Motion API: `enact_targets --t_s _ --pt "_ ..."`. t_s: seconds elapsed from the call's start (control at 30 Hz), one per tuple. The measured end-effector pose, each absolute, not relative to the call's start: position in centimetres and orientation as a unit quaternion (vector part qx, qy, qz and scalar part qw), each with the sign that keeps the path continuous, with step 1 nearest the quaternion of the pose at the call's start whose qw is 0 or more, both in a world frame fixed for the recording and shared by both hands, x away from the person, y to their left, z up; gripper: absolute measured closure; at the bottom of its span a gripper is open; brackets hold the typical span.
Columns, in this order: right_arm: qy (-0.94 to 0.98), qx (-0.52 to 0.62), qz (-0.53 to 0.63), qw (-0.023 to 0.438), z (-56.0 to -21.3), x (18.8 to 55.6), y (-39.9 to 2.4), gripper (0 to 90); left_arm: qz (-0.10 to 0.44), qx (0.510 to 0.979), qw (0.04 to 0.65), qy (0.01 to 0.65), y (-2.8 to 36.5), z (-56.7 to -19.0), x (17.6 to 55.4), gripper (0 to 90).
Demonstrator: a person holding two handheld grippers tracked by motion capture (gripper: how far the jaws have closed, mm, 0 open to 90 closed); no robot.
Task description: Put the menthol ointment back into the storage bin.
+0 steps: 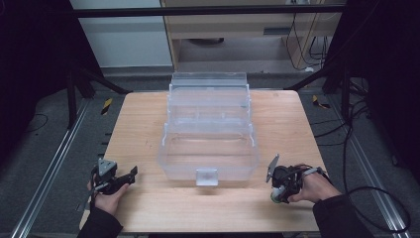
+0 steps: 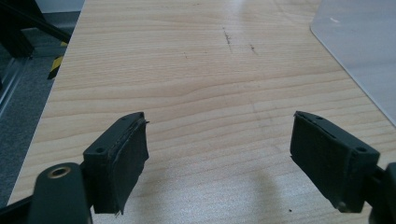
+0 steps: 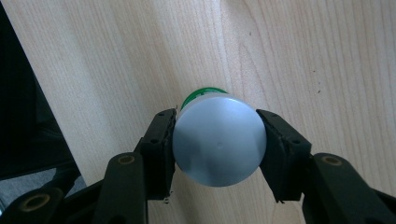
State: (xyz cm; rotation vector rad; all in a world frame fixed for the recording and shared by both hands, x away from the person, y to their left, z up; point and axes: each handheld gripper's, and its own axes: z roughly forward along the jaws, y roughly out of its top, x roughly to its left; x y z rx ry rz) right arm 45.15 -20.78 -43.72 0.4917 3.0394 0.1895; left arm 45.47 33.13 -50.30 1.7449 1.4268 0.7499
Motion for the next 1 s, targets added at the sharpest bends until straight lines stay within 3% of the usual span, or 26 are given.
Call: enact_targets --t_s 1.0 --pt "0.979 0.174 0.096 0.043 -39.4 45.6 -20.3 50.3 0.293 0.68 0.372 0.559 33.2 -50.3 45.5 18.5"
